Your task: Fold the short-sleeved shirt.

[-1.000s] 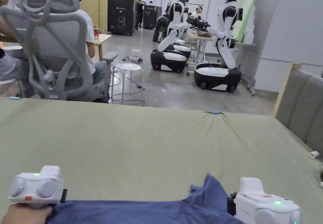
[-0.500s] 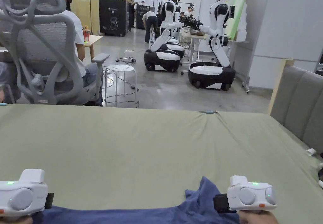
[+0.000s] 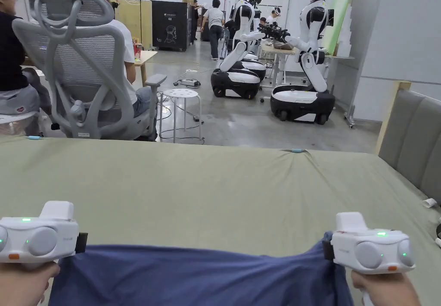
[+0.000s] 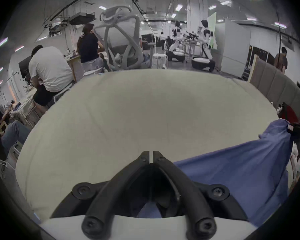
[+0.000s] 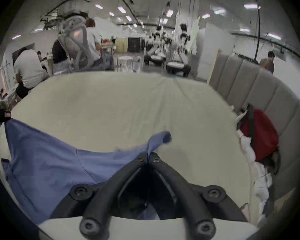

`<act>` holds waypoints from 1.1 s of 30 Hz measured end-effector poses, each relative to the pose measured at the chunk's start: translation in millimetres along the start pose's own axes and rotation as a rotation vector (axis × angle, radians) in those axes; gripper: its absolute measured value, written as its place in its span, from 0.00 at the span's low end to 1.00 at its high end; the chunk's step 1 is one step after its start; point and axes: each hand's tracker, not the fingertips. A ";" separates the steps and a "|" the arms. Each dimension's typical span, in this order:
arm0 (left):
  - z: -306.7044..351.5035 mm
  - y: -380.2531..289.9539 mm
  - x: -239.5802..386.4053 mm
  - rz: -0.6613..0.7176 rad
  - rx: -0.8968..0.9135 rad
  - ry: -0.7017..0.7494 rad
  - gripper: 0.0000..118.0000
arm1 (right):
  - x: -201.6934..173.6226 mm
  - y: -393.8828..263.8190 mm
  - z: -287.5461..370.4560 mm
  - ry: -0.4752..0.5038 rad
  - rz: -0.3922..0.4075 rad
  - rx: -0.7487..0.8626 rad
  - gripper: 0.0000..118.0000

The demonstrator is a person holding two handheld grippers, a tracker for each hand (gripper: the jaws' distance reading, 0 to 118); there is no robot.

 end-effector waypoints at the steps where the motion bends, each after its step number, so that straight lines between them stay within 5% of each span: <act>1: 15.3 -3.1 -3.5 0.002 0.020 -0.006 0.00 | 1.4 -2.3 19.2 0.004 -0.008 0.025 0.00; 12: 123.9 -131.7 -37.3 -0.058 -0.016 -0.078 0.00 | -13.0 -120.2 151.2 -0.006 0.135 0.036 0.00; 21: 115.6 -196.6 -52.8 0.020 -0.122 -0.065 0.00 | -8.8 -191.3 140.7 0.013 0.023 -0.069 0.02; 22: 119.1 -193.5 -48.3 0.020 -0.099 -0.054 0.03 | -8.8 -187.8 142.9 0.030 0.009 -0.054 0.09; 23: 124.6 -188.0 -43.2 0.006 -0.069 -0.039 0.18 | -11.3 -181.9 146.5 0.028 0.017 -0.055 0.37; 24: 131.5 -181.5 -36.7 -0.017 -0.022 -0.012 0.40 | -14.5 -173.2 152.4 0.029 0.021 -0.053 0.66; 25: 137.8 -174.6 -29.6 -0.031 0.027 -0.001 0.63 | -19.4 -165.9 157.1 0.036 0.028 -0.039 0.84; 26: 147.6 -165.6 -17.4 -0.045 0.089 0.002 0.74 | -27.1 -156.3 164.1 0.055 0.026 0.024 0.89; 30: 168.8 -128.4 39.1 -0.084 0.311 -0.016 0.71 | -70.7 -118.7 179.1 0.105 0.014 0.203 0.84; 31: 171.4 -121.3 52.3 -0.091 0.350 -0.041 0.69 | -82.5 -112.6 181.4 0.103 0.018 0.251 0.82; 33: 174.7 -110.1 77.2 -0.080 0.418 -0.067 0.50 | -104.4 -104.3 183.7 0.089 0.017 0.336 0.66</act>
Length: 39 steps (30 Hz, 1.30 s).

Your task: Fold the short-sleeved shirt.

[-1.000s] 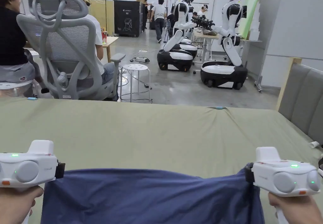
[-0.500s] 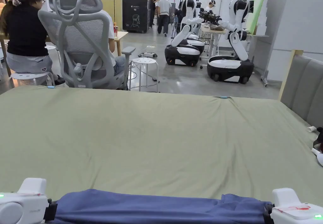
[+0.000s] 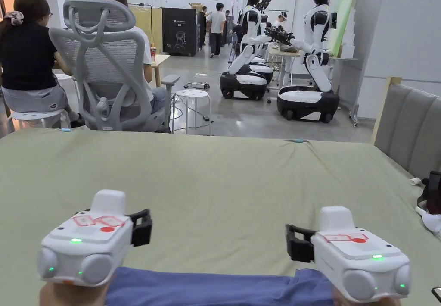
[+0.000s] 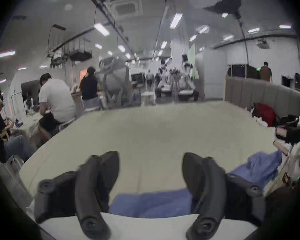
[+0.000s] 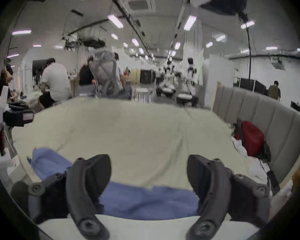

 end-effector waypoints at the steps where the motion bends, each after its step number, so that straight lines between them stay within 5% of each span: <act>1: -9.6 -2.5 4.0 0.006 0.026 -0.006 0.33 | -8.1 2.3 -0.7 -0.004 -0.006 0.039 0.51; 2: -12.0 -1.2 11.3 -0.001 0.041 -0.012 0.08 | -14.5 3.5 -1.0 -0.020 -0.009 0.065 0.22; 3: -13.5 -1.0 18.1 -0.013 0.060 -0.012 0.00 | -19.8 4.3 -2.2 -0.036 -0.008 0.091 0.04; 4: -13.6 -2.1 22.7 -0.024 0.083 0.010 0.00 | -22.4 4.3 -2.4 -0.043 -0.008 0.107 0.00; 12: -19.3 -14.2 5.1 -0.004 0.035 -0.004 0.00 | -32.0 7.5 -5.0 -0.019 0.024 0.123 0.00; 18: -13.2 -60.8 -84.8 0.279 -0.073 0.049 0.00 | -41.8 0.6 -11.9 -0.001 0.026 0.098 0.00; 19: -13.9 -72.2 -102.3 0.349 -0.112 0.038 0.04 | -43.7 -1.1 -14.1 0.006 0.022 0.091 0.00; 21: -12.5 -96.1 -132.5 0.481 -0.152 0.030 0.65 | -48.9 -3.3 -18.5 0.015 0.025 0.080 0.00; 22: -13.5 -107.9 -144.0 0.533 -0.173 0.037 0.87 | -51.5 -4.1 -20.5 0.018 0.028 0.074 0.00; 23: -13.2 -119.4 -154.7 0.591 -0.187 0.024 0.95 | -54.0 -5.4 -22.4 0.023 0.029 0.070 0.00; 28: -30.8 -177.3 -188.4 1.048 -0.271 -0.124 0.90 | -64.2 -7.5 -29.5 0.041 0.027 0.045 0.00; 31: -53.5 -216.7 -177.6 1.307 -0.361 -0.369 0.72 | -68.3 -8.6 -30.5 0.047 0.016 0.039 0.00; 33: -61.3 -231.4 -156.4 1.326 -0.361 -0.498 0.52 | -70.1 -9.3 -31.6 0.052 0.017 0.033 0.00; 35: -64.3 -228.5 -146.1 1.205 -0.323 -0.383 0.37 | -70.8 -10.4 -31.9 0.049 0.021 0.026 0.00; 38: -70.6 -227.4 -150.5 1.292 -0.289 -0.348 0.13 | -70.1 -12.2 -32.8 0.047 0.022 0.015 0.00; 39: -71.5 -225.3 -152.9 1.289 -0.289 -0.308 0.12 | -69.8 -12.6 -32.8 0.045 0.023 0.012 0.00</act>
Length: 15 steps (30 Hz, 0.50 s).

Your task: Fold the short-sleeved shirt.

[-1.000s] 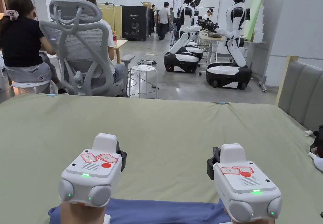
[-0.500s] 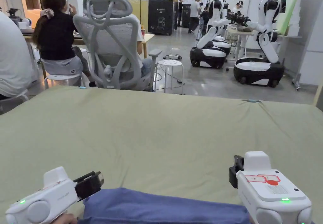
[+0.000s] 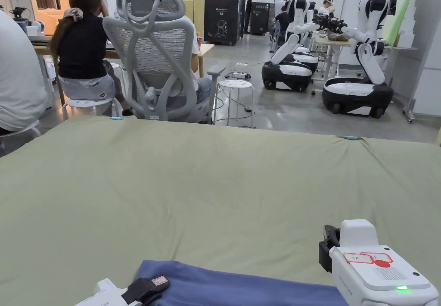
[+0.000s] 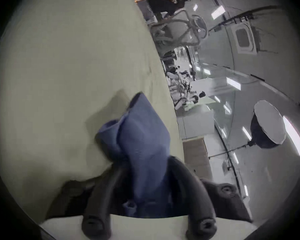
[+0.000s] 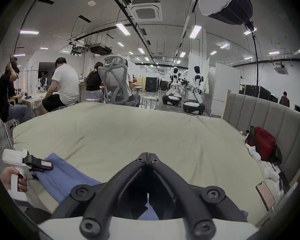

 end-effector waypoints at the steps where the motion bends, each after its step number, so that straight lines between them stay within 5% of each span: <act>1: 0.4 2.9 3.5 -0.050 0.008 0.040 0.11 | 0.4 -0.6 -0.3 0.000 -0.002 -0.004 0.00; 8: 28.5 39.2 53.1 -0.449 0.134 0.234 0.10 | 0.4 -4.0 -4.8 0.003 -0.002 -0.022 0.00; 12: 30.4 9.2 127.2 -1.078 0.125 0.436 0.10 | -0.1 -3.7 -7.7 0.009 0.003 -0.022 0.00; 15: 17.5 -46.9 181.0 -1.375 0.107 0.431 0.10 | 0.4 -1.8 -9.1 0.011 0.001 -0.020 0.00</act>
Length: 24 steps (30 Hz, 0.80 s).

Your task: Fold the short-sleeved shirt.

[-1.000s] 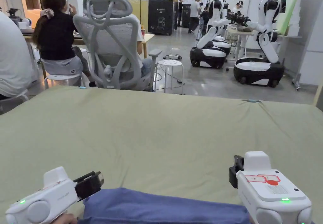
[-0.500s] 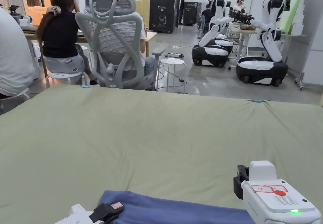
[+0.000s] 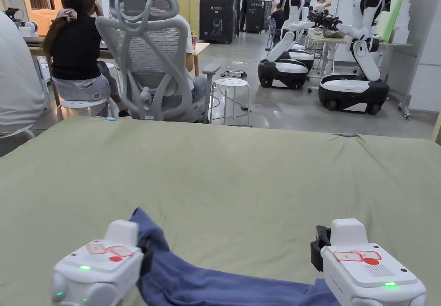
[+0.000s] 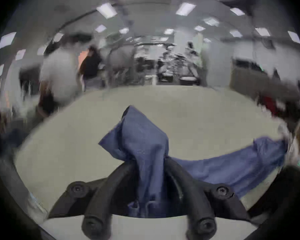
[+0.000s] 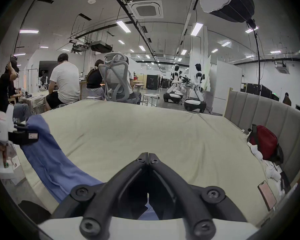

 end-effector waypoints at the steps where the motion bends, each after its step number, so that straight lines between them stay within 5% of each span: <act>1: 2.6 10.1 22.7 -0.074 -0.003 -0.014 0.10 | 0.1 0.8 0.7 -0.003 0.001 0.004 0.00; 6: -14.5 9.6 151.2 -0.398 -0.041 -0.062 0.09 | 11.5 -1.8 8.9 -0.008 -0.004 0.017 0.00; 9: -43.7 -17.8 190.4 -0.446 -0.136 -0.061 0.09 | 21.4 -6.1 11.8 -0.016 -0.016 0.014 0.00; 12: -60.7 -38.2 199.1 -0.380 -0.204 -0.082 0.13 | 31.6 -12.0 14.1 -0.027 -0.028 0.004 0.00; 13: -59.0 -38.7 197.8 -0.367 -0.182 -0.078 0.22 | 34.4 -13.3 14.1 -0.029 -0.032 -0.001 0.00; 15: -53.3 -33.2 190.7 -0.299 -0.142 -0.143 0.73 | 38.8 -14.4 14.5 -0.029 -0.038 -0.008 0.00; 16: -47.8 -26.6 184.6 -0.274 -0.148 -0.172 0.86 | 40.5 -14.3 14.9 -0.025 -0.042 -0.012 0.00; 24: -7.9 23.8 114.1 0.220 -0.065 -0.265 0.78 | 39.3 -9.1 18.6 -0.003 -0.050 0.014 0.00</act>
